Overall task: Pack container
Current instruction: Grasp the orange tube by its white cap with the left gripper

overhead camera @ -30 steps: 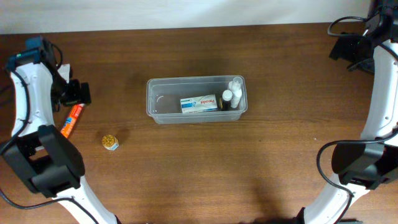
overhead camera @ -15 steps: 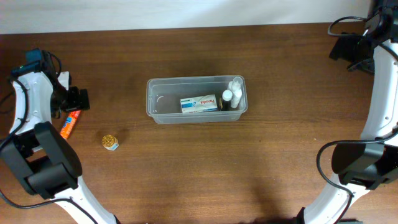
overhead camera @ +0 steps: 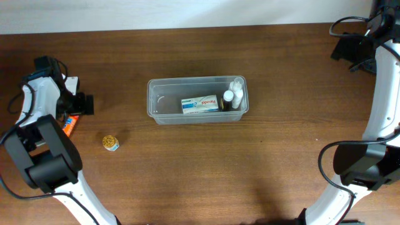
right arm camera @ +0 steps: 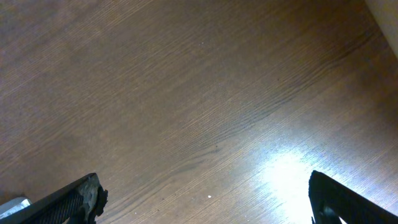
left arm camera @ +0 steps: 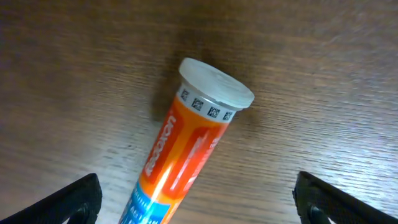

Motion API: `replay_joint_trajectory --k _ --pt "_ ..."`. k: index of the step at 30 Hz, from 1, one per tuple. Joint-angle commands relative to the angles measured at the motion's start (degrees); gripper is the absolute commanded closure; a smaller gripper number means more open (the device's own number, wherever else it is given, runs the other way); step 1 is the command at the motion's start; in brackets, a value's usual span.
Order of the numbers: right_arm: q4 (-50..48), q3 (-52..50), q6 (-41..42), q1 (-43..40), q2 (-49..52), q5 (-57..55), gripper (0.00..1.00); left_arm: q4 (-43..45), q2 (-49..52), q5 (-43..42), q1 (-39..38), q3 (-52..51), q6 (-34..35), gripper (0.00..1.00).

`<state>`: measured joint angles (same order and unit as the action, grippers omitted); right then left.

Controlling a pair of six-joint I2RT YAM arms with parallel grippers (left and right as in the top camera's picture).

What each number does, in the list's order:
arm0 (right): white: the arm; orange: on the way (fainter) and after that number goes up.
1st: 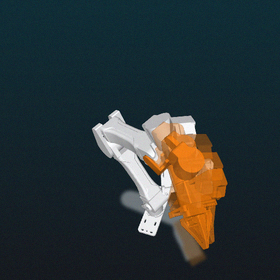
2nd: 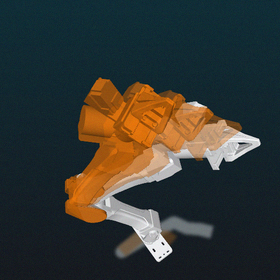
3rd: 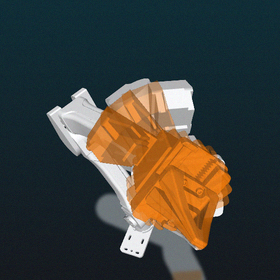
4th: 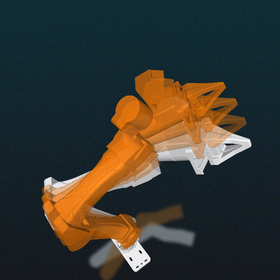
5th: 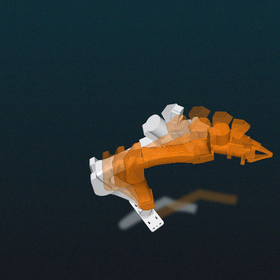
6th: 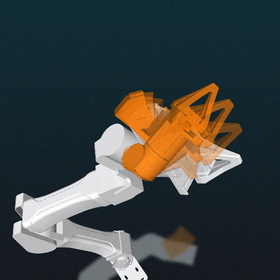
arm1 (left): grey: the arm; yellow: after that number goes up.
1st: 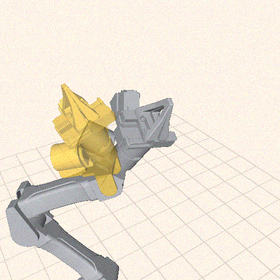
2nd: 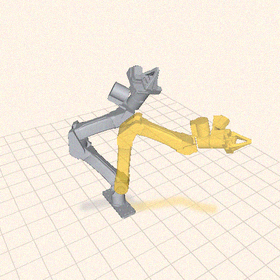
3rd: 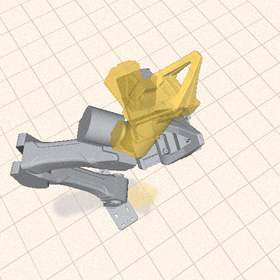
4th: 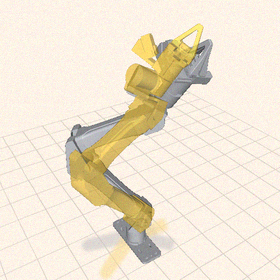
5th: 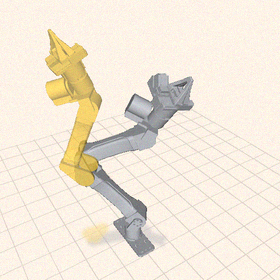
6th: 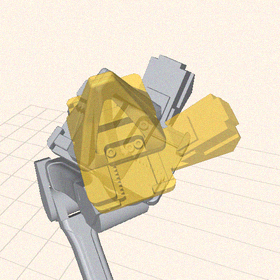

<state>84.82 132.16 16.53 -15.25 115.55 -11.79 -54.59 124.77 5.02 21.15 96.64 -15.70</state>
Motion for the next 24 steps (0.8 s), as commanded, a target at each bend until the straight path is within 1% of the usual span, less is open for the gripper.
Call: replay_joint_trajectory --k 1,4,5,6,8,11,13,14,17,22,24 --pt "-0.2 0.3 0.5 -0.2 -0.1 -0.9 0.02 0.1 2.1 0.4 0.3 -0.9 -2.2 0.01" --pt "-0.2 0.3 0.5 -0.2 -0.1 -0.9 0.02 0.1 2.4 0.4 0.3 -1.0 -2.1 0.06" --pt "-0.2 0.3 0.5 -0.2 -0.1 -0.9 0.02 0.2 2.4 0.4 0.3 -1.0 -2.1 0.11" --pt "-0.2 0.3 0.5 -0.2 -0.1 -0.9 0.02 0.2 2.4 0.4 0.3 -1.0 -2.1 0.19" --pt "-0.2 0.3 0.5 -0.2 -0.1 -0.9 0.02 0.2 2.4 0.4 0.3 -1.0 -2.1 0.3" --pt "-0.2 0.3 0.5 -0.2 -0.1 -0.9 0.02 0.4 2.4 0.3 0.3 -1.0 -1.9 0.42" --pt "-0.2 0.3 0.5 -0.2 -0.1 -0.9 0.02 0.4 2.4 0.2 0.3 -1.0 -1.9 0.57" --pt "-0.2 0.3 0.5 -0.2 -0.1 -0.9 0.02 0.4 2.4 -0.1 0.3 -1.0 -1.9 0.61" --pt "-0.2 0.3 0.5 -0.2 -0.1 -0.9 0.02 0.5 2.4 -2.6 0.3 -1.0 -1.9 0.69" --pt "-0.2 0.3 0.5 -0.2 -0.1 -0.9 0.02 1.2 2.4 -6.4 0.2 -1.0 -1.8 0.71" --pt "-0.2 0.3 0.5 -0.2 -0.1 -0.9 0.02 1.2 2.4 -7.5 0.2 -1.0 -1.5 0.77"
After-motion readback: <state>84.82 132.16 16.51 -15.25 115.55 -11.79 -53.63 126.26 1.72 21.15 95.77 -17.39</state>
